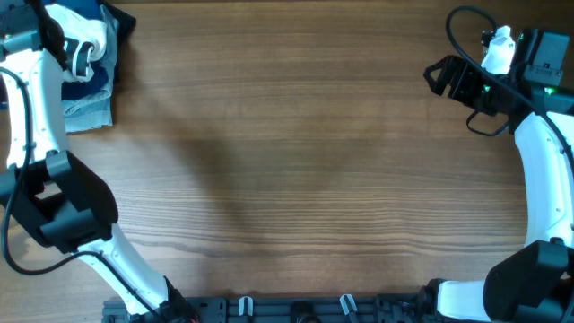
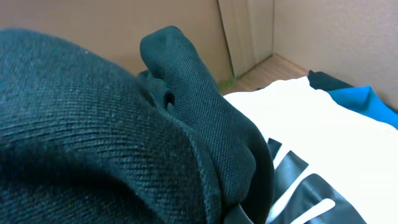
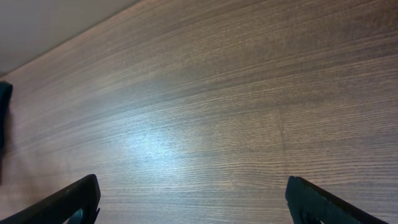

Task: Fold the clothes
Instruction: 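Lower the black bundle onto the clothes stack and release the left gripper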

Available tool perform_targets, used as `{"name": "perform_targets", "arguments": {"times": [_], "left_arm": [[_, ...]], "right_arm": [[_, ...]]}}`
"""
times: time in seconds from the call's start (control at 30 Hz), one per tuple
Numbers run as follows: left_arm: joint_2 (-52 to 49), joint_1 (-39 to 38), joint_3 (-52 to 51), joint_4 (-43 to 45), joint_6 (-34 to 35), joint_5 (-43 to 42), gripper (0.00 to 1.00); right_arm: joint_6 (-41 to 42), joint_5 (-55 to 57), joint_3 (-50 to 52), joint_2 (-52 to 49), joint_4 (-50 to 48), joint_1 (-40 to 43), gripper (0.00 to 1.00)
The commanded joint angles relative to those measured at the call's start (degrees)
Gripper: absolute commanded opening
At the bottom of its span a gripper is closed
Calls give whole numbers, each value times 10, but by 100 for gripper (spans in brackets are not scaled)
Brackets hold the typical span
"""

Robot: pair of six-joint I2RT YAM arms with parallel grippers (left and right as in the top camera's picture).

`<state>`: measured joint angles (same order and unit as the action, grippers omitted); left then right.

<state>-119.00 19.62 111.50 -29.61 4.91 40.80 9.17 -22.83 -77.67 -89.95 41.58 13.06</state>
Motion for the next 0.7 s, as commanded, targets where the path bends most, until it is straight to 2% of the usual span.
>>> {"name": "perform_targets", "arguments": {"times": [0.0, 0.23, 0.3, 0.37, 0.43, 0.47, 0.5, 0.53, 0.67], "left_arm": [[-20, -2, 7, 17, 50, -19, 4], [-47, -6, 7, 87, 140, -149, 4], [-55, -11, 7, 122, 140, -181, 4], [-65, -19, 7, 160, 140, -206, 9], [-75, -28, 7, 190, 140, -215, 35], [-82, -33, 7, 209, 140, -215, 63], [-87, -38, 7, 223, 140, -215, 96], [-92, -41, 7, 233, 140, -215, 100], [-102, -48, 7, 264, 136, -215, 100]], "right_arm": [[5, 8, 4, -6, 4, -1, 96], [14, 9, 4, -6, 12, -1, 96], [14, 8, 4, -6, 14, -1, 96], [15, 8, 4, -6, 14, -1, 96], [16, 8, 4, -6, 14, -1, 96], [16, 8, 4, -6, 14, -1, 96], [16, 8, 4, -6, 14, -1, 96], [15, 8, 4, -6, 14, -1, 96], [15, 8, 4, -6, 14, -1, 96]]}}
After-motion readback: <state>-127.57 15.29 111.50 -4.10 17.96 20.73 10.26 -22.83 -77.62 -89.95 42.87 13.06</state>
